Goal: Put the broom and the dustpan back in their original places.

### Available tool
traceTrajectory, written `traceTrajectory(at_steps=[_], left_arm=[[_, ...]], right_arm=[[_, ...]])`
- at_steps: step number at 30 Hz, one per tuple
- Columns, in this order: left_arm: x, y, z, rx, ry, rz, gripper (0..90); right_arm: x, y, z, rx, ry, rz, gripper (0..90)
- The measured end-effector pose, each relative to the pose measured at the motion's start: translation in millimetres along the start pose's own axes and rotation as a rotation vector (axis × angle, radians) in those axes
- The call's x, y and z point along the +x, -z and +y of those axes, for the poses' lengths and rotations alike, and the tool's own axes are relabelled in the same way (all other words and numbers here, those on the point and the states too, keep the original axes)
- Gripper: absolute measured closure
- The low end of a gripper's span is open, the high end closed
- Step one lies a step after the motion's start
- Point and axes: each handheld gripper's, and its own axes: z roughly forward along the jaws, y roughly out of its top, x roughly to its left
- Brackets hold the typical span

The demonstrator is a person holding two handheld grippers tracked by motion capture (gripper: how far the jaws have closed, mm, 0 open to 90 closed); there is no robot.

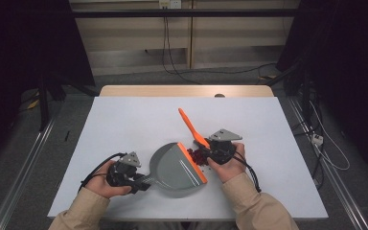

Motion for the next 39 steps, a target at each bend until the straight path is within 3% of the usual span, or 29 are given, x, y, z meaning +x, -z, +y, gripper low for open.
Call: traceTrajectory(at_steps=[25, 35, 39], left_arm=[[-2.0, -7.2, 5.1, -0.004, 0.023, -0.008, 62.0], [-2.0, -7.6, 5.3, -0.001, 0.028, -0.007, 62.1], [-2.1, -7.7, 5.0, -0.009, 0.033, -0.010, 62.1]], right_arm=[[11.9, -3.1, 1.5, -0.004, -0.017, 0.016, 70.3], [26.0, -7.1, 3.7, -0.012, -0.018, 0.039, 70.3], [34.1, -9.1, 5.6, -0.012, 0.012, 0.037, 70.3]])
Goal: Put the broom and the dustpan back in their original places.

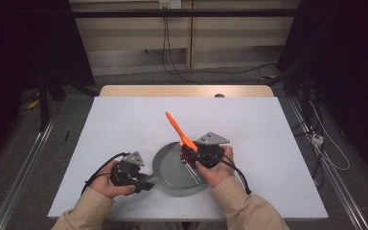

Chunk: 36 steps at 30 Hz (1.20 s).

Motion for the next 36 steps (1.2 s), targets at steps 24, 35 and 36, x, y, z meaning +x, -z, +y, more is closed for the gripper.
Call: traceTrajectory(at_steps=[24, 35, 36], left_arm=[[-2.0, 5.3, -7.5, 0.009, -0.032, -0.020, 62.0], [-7.1, 0.8, -2.2, 0.026, -0.026, -0.013, 62.0], [-6.7, 0.1, -1.3, 0.024, -0.031, -0.015, 62.0]], right_arm=[[-32.8, 22.6, 6.4, -0.074, -0.038, -0.033, 70.7], [-21.8, 27.6, -22.4, -0.037, 0.047, -0.144, 70.6], [-17.7, 26.6, -23.1, -0.039, 0.037, -0.129, 70.5]])
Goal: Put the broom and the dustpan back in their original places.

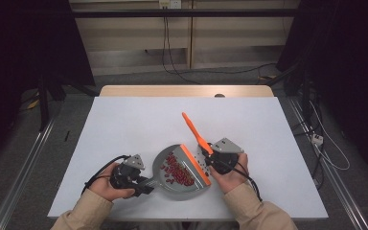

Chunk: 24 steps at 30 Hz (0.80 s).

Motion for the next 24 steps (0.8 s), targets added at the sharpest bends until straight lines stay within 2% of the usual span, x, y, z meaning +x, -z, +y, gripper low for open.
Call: traceTrajectory(at_steps=[2, 5, 7, 8, 10, 12, 15, 19, 24], left_arm=[[0.1, -1.7, 1.2, -0.003, 0.008, -0.002, 62.0], [-0.3, -4.3, 3.1, -0.014, 0.025, -0.003, 62.0], [-0.4, -4.3, 4.2, 0.008, 0.017, 0.002, 62.1], [-1.1, -4.7, 3.9, -0.005, 0.031, 0.003, 62.1], [-0.4, -4.7, 3.0, -0.013, 0.041, 0.001, 62.1], [-0.6, -4.1, 3.0, -0.026, 0.045, 0.009, 62.1], [0.3, -5.5, 3.1, -0.025, 0.052, 0.012, 62.1], [1.0, -4.9, 3.4, -0.034, 0.051, 0.025, 62.0], [3.1, -1.5, 2.8, -0.024, 0.047, 0.013, 62.1]], right_arm=[[7.4, -0.3, 0.1, -0.004, -0.009, -0.003, 70.4], [17.6, -0.7, 2.1, -0.023, -0.072, 0.040, 70.5], [27.6, -2.8, 3.2, -0.031, -0.063, 0.045, 70.3], [31.1, -4.1, 4.2, -0.030, -0.059, 0.044, 70.1], [32.5, -6.2, 7.6, -0.038, -0.069, 0.039, 70.2], [31.5, -7.1, 10.9, -0.075, -0.107, 0.057, 70.6], [35.3, -8.5, 16.7, -0.080, -0.087, 0.064, 70.6], [26.2, -8.0, 21.6, -0.109, -0.095, 0.083, 70.6], [-2.6, -2.2, 26.0, -0.123, -0.095, 0.014, 70.6]])
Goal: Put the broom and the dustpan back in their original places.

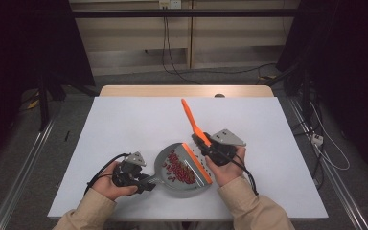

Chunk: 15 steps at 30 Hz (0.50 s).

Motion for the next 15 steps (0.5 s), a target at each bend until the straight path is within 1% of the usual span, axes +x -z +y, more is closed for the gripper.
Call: traceTrajectory(at_steps=[2, 3, 5, 6, 7, 8, 9, 10, 11, 13, 14, 15], left_arm=[[-1.0, 2.8, -0.2, 0.008, -0.005, -0.008, 62.1], [-1.9, 4.6, 0.0, 0.006, -0.003, -0.011, 62.1], [-1.9, 7.7, 1.3, 0.004, -0.009, -0.012, 62.1], [-2.1, 8.1, 1.9, 0.000, -0.001, -0.012, 62.0], [-1.6, 8.0, 2.6, 0.006, -0.006, -0.010, 62.1], [-2.5, 6.5, 3.0, 0.004, 0.001, -0.010, 62.1], [-2.7, 5.7, 3.6, 0.016, -0.006, -0.008, 62.1], [-2.6, 4.5, 3.8, 0.013, -0.008, -0.004, 62.1], [-2.7, 3.8, 3.7, 0.013, -0.004, -0.007, 62.1], [-2.1, 2.3, 3.2, 0.010, 0.002, -0.006, 62.1], [-2.1, 1.3, 2.7, 0.018, 0.003, -0.003, 62.1], [-1.7, 0.5, 2.1, 0.020, 0.002, -0.004, 62.1]], right_arm=[[-10.3, 0.3, -3.5, 0.007, 0.002, -0.036, 70.6], [-14.0, -0.6, -6.9, 0.015, 0.012, -0.049, 70.6], [-17.1, -2.6, -16.0, 0.037, 0.027, -0.075, 70.6], [-16.1, -3.9, -21.5, 0.051, 0.041, -0.082, 70.7], [-14.0, -4.4, -27.0, 0.035, 0.035, -0.071, 70.7], [-10.1, -3.8, -28.7, 0.031, 0.027, -0.057, 70.5], [-4.6, -3.5, -27.8, 0.049, 0.029, -0.042, 70.5], [1.3, -3.4, -27.2, 0.058, 0.035, -0.030, 70.4], [7.0, -3.6, -27.6, 0.056, 0.018, -0.007, 70.3], [19.4, -3.1, -28.4, 0.051, 0.023, 0.022, 70.3], [24.2, -3.1, -27.9, 0.043, 0.009, 0.050, 70.3], [28.6, -2.9, -26.7, 0.033, 0.003, 0.065, 70.4]])
